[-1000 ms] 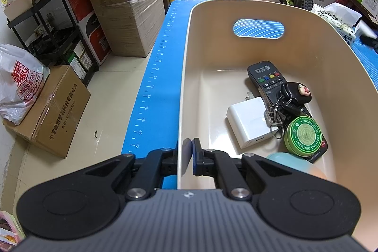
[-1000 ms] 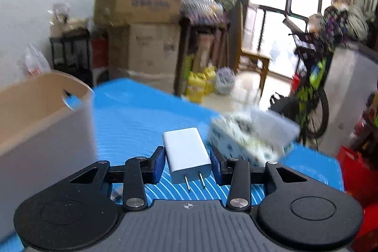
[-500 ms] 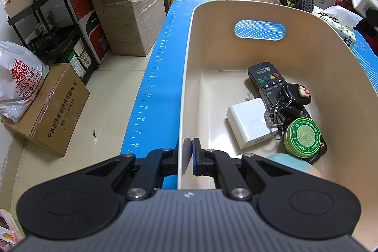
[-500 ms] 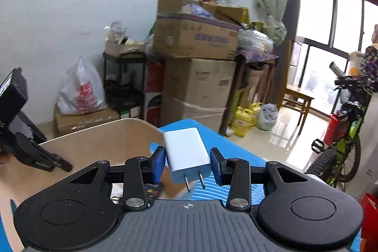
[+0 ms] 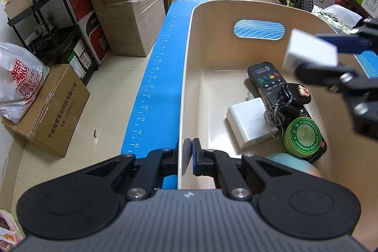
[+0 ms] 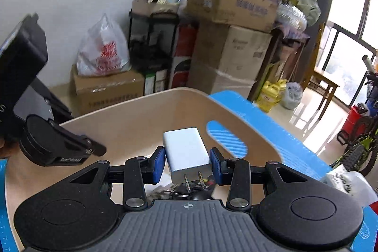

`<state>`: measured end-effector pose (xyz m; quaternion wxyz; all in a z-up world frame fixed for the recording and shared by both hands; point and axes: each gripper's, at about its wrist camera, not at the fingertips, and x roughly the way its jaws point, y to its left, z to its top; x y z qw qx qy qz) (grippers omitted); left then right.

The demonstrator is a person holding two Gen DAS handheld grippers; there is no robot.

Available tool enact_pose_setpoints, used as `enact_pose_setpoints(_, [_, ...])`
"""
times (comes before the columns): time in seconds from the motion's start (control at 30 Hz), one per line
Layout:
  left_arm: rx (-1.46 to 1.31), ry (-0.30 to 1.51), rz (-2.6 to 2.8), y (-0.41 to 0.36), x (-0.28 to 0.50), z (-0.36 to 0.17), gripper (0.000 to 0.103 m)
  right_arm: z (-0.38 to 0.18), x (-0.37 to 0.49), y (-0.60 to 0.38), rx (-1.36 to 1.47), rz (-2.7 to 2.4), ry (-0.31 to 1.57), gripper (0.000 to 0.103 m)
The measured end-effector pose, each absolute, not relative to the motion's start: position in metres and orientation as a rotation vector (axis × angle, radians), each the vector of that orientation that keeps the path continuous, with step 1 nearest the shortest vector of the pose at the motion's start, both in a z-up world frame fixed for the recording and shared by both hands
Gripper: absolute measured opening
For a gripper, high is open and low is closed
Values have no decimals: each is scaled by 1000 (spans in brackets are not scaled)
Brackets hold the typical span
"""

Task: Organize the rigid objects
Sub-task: 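Carry the small white charger with the right tool over the bin, then open the right tool to release the charger into the bin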

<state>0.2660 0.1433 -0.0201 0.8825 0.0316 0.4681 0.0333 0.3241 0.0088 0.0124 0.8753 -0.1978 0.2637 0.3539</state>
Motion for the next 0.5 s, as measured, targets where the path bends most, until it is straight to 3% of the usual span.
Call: enact_pose_setpoints(0.5, [74, 972, 69, 142, 267, -21, 7, -20, 341, 40, -520, 698, 730, 47])
